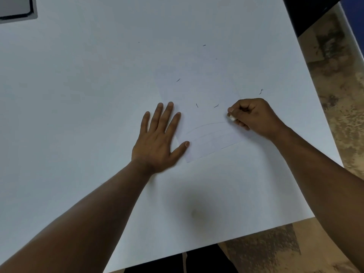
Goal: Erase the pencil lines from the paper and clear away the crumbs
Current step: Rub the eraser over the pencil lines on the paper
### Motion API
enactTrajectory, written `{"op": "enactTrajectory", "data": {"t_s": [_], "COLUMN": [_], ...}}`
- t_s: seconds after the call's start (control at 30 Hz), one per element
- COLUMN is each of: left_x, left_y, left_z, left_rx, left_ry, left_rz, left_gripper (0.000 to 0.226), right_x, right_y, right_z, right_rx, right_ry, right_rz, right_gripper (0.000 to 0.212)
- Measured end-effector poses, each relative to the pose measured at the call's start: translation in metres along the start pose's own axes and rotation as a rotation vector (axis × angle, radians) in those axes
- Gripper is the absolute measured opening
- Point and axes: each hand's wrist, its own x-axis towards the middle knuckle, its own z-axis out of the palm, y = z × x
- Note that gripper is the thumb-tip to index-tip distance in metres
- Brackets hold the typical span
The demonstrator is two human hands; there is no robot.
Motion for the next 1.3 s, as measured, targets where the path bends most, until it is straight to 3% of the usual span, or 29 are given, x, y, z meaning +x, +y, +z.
{"op": "enactTrajectory", "data": {"t_s": [0.27,0.4,0.6,0.77,0.93,1.1,1.3], "left_x": [0.003,0.004,0.004,0.004,0.003,0.004,0.005], "left_y": [0.000,0.000,-0.002,0.002,0.000,0.001,-0.001], "left_z": [-0.002,-0.001,0.001,-0.001,-0.001,-0.001,-0.001], "left_rx": [0.045,0.062,0.072,0.062,0.052,0.059,0.041], "left_ry": [-0.094,-0.109,-0.105,-0.106,-0.098,-0.132,-0.138], "left_rz": [-0.017,-0.002,0.011,-0.010,0.011,-0.010,0.013], "left_gripper": [0.086,0.091,0.094,0.095,0.092,0.099,0.096], "right_x": [-0.014,-0.032,-0.035,-0.024,-0.045,-0.031,-0.041], "right_y": [-0.013,-0.017,-0.022,-0.012,-0.021,-0.021,-0.031], "right_z": [0.047,0.096,0.137,0.110,0.149,0.131,0.150], "right_rx": [0.053,-0.271,-0.475,-0.535,-0.560,-0.564,-0.565], "right_ry": [0.074,0.183,0.271,0.529,0.343,0.435,0.254], "right_rz": [0.008,-0.244,-0.446,-0.328,-0.452,-0.348,-0.388], "right_gripper": [0.012,0.011,0.014,0.011,0.019,0.012,0.016]}}
